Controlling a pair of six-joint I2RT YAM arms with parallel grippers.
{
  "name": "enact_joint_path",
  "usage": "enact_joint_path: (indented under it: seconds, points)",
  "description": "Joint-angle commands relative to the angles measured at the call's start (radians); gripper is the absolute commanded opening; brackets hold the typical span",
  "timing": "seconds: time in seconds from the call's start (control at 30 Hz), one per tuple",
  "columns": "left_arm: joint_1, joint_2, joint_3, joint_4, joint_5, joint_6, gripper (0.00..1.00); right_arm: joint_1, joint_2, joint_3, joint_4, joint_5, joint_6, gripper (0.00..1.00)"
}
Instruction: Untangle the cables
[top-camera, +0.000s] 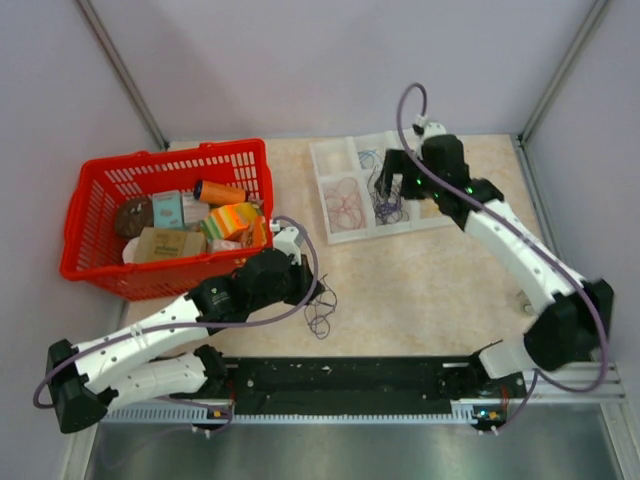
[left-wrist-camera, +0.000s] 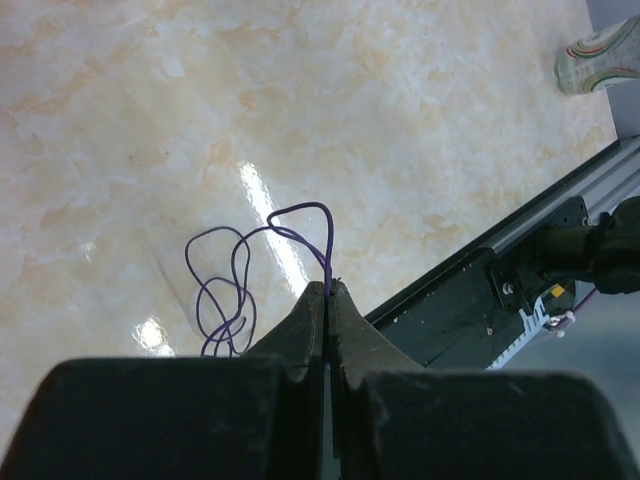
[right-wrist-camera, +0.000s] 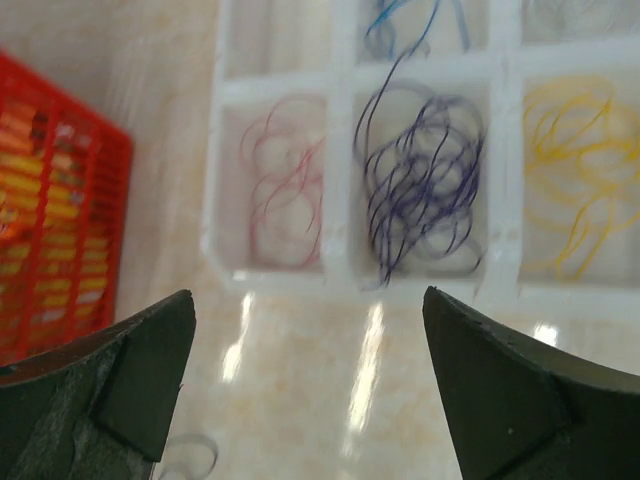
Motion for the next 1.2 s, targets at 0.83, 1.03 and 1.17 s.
enact_joint_path:
  seconds: [0.83, 1.03, 1.17]
  points:
    - [0.007, -0.639, 0.086, -0.378, -0.349, -0.016, 0.67, 0.695, 0.114, -0.393, 0.366, 0.075, -0.022, 0.99]
    - [0.007, -0.696, 0.086, -0.421, -0.358, -0.024, 0.68, 0.701, 0.286, -0.177, 0.176, 0.241, 0.151, 0.97]
    - [0.007, -0.679, 0.098, -0.43, -0.357, -0.01, 0.68, 0.704, 0.341, -0.085, -0.017, 0.351, 0.462, 0.98]
